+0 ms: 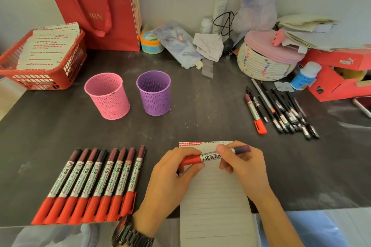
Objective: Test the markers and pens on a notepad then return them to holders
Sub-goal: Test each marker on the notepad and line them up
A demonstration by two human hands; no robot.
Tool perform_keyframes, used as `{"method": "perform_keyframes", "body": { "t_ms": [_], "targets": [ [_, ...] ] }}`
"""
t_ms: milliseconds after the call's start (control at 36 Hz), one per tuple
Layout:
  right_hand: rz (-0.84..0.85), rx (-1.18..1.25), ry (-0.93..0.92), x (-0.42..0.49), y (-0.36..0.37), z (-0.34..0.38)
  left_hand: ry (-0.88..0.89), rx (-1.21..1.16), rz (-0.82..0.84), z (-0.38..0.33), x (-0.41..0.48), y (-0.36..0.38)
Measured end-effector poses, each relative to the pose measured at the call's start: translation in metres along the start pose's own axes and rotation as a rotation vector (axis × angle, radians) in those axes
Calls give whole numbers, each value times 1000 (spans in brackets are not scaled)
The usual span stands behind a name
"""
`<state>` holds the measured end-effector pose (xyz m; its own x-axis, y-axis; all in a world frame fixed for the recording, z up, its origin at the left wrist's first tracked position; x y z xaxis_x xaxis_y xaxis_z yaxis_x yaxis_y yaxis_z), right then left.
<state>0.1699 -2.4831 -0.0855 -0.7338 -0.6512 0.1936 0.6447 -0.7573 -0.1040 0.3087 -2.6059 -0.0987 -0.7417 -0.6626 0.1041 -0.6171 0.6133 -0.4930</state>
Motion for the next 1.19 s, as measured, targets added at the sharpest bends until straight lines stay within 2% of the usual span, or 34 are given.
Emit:
{"method": "perform_keyframes", "body": {
  "t_ms": [194,333,500,639,833,917,972,1056,1139,1194],
  "targets": [
    [18,23,-4,0,-6,17,112,7,-52,-29,0,-19],
    [128,90,-40,-2,-11,41,163,101,-21,-44,4,-36],
    [357,-238,-146,-8,-1,69,223,267,67,-63,8,-56],
    [333,-311,-220,-18,9,77,246,296,157,-77,10,-74],
    [230,-152,-216,-26,21,75,276,331,176,-84,10,-87],
    [154,53,-110,-31,27,65,195,106,297,-77,11,-88],
    [115,239,21,-37,36,55,125,-257,325,-79,15,-93],
    [66,513,212,-50,56,38,-56,-825,268,-75,25,-95],
    [59,633,337,-64,77,29,-195,-1121,250,-75,28,-82],
    [47,633,374,-72,87,26,-238,-1228,247,-76,28,-71]
  ]
}}
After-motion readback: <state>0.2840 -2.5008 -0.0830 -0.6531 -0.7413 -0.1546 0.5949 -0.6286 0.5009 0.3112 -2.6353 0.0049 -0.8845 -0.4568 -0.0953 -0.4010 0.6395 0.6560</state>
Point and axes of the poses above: each hand's wrist, its own x-axis towards the middle knuckle, its own y-axis out of the palm, z = x × y, the point moved 6 cm from there along x, towards the middle knuckle, and after that the axes turned 10 degrees about -y, right-handed, at the moved point
